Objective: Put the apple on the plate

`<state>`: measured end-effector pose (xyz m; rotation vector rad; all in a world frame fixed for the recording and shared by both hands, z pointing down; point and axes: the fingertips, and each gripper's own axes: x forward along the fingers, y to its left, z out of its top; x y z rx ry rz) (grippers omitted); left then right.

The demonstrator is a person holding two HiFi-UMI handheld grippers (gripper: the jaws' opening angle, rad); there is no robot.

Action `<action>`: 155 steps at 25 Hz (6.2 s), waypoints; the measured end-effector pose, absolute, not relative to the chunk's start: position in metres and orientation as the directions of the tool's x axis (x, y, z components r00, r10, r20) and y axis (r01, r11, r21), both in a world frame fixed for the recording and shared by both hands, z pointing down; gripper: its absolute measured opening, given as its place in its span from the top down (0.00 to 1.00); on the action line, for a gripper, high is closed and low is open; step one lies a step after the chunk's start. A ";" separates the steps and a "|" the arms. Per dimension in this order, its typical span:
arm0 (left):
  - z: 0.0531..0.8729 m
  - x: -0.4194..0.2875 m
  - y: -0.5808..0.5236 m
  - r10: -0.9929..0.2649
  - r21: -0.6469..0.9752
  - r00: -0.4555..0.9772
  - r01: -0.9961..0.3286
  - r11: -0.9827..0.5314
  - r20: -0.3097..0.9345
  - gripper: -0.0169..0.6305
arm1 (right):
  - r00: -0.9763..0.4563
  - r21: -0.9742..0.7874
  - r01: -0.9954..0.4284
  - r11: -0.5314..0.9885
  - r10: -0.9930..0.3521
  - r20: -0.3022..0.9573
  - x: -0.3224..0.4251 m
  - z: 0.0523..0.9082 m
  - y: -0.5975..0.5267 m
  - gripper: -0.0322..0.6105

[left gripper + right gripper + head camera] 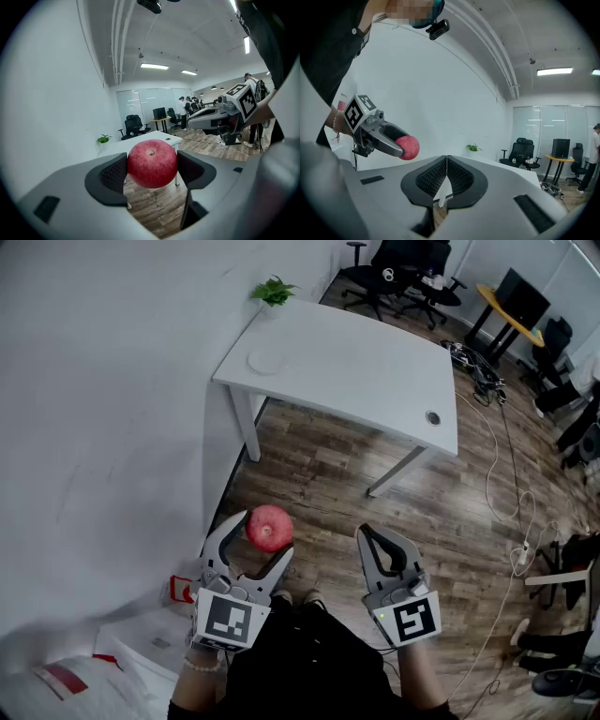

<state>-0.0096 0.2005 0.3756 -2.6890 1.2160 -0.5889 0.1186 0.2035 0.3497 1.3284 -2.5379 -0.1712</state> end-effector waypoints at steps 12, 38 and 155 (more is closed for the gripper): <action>0.369 -0.016 0.197 -0.760 -0.202 0.587 -0.738 -0.644 0.280 0.44 | -0.547 0.223 -0.786 0.577 -0.817 0.185 0.108 0.352 0.202 0.89; 0.360 -0.055 0.203 -0.769 -0.179 0.592 -0.752 -0.635 0.240 0.44 | -0.480 0.195 -0.843 0.502 -0.864 0.149 0.083 0.350 0.219 0.89; 0.369 -0.105 -0.347 -0.764 -0.168 0.584 -0.753 -0.636 0.273 0.44 | -0.534 0.187 -0.799 0.571 -0.817 0.217 0.015 0.353 -0.342 0.89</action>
